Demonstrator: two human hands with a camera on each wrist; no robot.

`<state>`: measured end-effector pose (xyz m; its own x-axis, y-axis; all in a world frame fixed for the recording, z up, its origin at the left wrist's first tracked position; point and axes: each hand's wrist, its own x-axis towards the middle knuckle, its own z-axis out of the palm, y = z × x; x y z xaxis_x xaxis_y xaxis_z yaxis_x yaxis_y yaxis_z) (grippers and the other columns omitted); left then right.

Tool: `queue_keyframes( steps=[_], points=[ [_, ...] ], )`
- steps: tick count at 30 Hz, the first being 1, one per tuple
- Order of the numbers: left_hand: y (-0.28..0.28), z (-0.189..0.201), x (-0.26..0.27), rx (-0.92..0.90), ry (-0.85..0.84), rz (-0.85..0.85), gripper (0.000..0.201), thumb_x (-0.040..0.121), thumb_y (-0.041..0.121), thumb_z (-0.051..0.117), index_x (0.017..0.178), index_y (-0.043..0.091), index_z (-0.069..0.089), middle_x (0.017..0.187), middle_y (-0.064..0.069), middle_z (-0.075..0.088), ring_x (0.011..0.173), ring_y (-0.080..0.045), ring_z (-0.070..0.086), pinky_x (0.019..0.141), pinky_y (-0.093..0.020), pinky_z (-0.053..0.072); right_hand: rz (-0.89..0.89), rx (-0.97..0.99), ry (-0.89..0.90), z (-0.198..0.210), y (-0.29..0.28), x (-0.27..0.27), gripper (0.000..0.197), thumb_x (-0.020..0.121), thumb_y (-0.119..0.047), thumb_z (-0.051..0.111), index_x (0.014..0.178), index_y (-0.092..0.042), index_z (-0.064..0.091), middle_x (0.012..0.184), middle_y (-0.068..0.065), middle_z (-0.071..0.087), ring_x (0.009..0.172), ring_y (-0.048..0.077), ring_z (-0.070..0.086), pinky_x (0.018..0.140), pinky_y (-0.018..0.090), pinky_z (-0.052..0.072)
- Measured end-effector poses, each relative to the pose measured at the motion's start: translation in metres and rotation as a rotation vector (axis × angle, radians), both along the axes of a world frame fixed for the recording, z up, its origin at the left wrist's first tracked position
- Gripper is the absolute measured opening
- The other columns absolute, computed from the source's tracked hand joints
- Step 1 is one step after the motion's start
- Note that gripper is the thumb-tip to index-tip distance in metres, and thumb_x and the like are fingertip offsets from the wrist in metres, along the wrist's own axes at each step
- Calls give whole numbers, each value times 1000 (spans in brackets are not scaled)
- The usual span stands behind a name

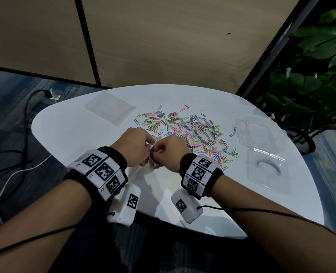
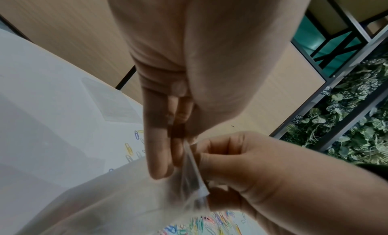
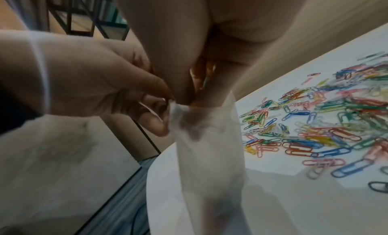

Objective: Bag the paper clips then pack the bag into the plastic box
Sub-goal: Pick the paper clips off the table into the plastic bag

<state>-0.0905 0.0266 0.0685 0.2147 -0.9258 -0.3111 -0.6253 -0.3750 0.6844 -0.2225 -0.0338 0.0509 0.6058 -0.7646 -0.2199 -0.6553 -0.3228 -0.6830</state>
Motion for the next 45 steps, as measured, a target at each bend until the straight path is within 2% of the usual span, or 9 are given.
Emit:
queue_keyframes(
  steps=[5,11,14,16,20,27,31,35,45],
  points=[
    [2,1,2,-8,0,0,36,95,-2,43,116,3,72,79,-22,76,69,-33,77,75,-42,65,202,-101,42,-1,7,-5,28,85,-4,53,94,-14,78,82,7,69,77,24,62,69,26,48],
    [2,3,11,10,-29,39,37,98,0,42,128,3,65,79,-19,76,69,-29,77,75,-41,65,-237,495,-447,7,-22,-40,24,90,11,52,94,-1,73,95,15,74,85,28,72,77,36,61],
    [1,1,16,24,-60,51,38,97,1,43,128,6,65,79,-16,76,68,-26,78,77,-39,65,-225,278,-11,-8,-48,-76,26,87,-4,68,112,-11,67,100,12,72,81,27,71,73,41,62],
    [1,1,17,36,-64,57,38,96,1,44,127,7,66,79,-15,76,69,-26,78,77,-39,65,-171,172,451,-24,-54,-97,65,77,-17,81,134,-17,51,116,9,65,87,25,70,71,38,62],
    [3,3,20,45,-90,59,39,97,0,46,130,9,64,79,-14,76,68,-24,77,77,-39,65,-102,154,724,-59,-31,-108,120,64,-35,89,154,-17,12,153,17,26,131,36,46,102,48,48],
    [8,8,14,68,-141,5,42,96,-5,49,133,9,62,108,-18,72,84,-30,76,84,-41,63,-129,-123,444,-89,-14,-69,70,84,-18,71,145,-15,36,141,13,37,113,27,58,97,30,46],
    [10,9,20,89,-161,3,44,95,-5,47,132,11,63,93,-11,69,84,-29,76,82,-40,63,-20,-268,456,-97,-26,-57,60,88,-8,63,143,-24,43,150,11,34,123,30,52,103,36,47],
    [11,12,22,95,-182,-5,42,96,-3,46,129,14,66,87,-10,68,79,-27,76,81,-39,64,197,-477,487,-105,-34,-54,31,88,4,53,110,-11,68,106,12,65,96,31,63,81,35,55],
    [11,12,16,115,-217,-60,43,93,-4,49,128,13,67,105,-18,72,93,-34,72,88,-42,61,-283,-72,260,-73,-52,-69,11,86,-19,72,93,-13,79,85,5,76,67,12,62,62,16,48]
  ],
)
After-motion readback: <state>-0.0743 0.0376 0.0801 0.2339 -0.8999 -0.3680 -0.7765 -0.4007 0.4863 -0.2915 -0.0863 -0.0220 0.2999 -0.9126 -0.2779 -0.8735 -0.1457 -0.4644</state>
